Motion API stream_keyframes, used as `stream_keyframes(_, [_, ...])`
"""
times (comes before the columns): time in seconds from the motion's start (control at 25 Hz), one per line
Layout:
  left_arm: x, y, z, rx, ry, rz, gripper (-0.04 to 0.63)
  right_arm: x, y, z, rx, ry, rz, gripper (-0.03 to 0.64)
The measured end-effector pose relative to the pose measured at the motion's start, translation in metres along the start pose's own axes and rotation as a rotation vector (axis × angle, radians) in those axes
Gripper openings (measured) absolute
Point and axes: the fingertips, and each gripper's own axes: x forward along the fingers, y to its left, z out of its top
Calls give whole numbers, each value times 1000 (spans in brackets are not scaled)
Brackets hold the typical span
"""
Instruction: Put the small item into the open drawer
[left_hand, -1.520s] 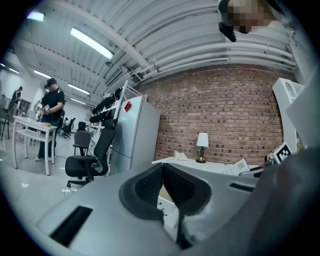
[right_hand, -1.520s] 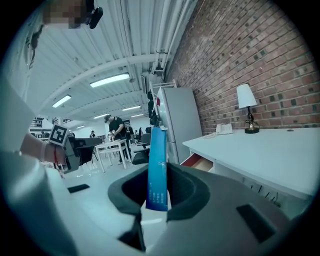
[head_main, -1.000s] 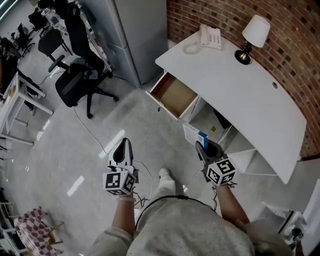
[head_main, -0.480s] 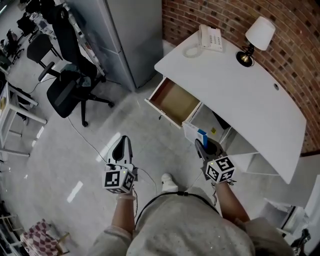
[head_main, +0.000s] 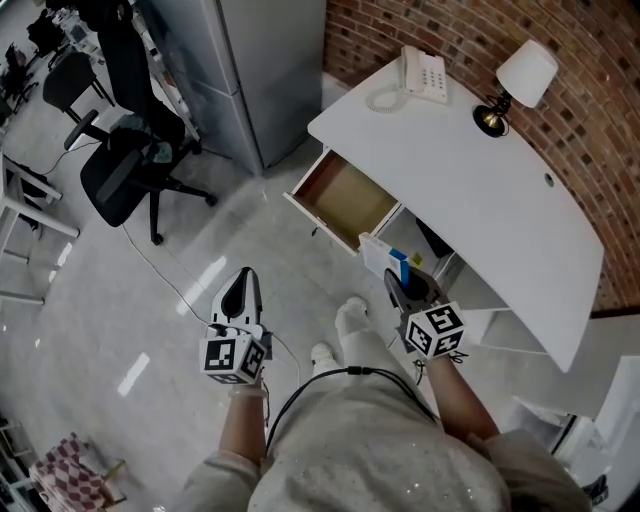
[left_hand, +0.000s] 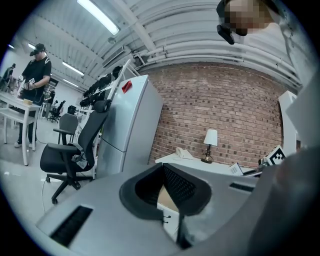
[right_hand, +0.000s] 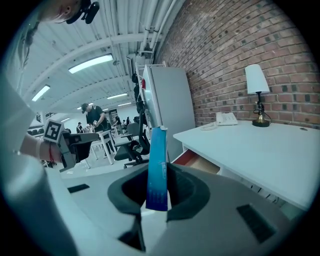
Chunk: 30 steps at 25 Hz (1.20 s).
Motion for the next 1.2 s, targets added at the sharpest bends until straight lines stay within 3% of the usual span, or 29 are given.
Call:
stream_keyframes(0.68, [56, 20, -19, -26, 58, 87, 6, 82, -39, -25, -60, 167, 73, 77])
stream_keyframes(1.2, [97, 22, -51, -53, 115, 102, 6, 133, -60, -63, -93, 308, 84, 77])
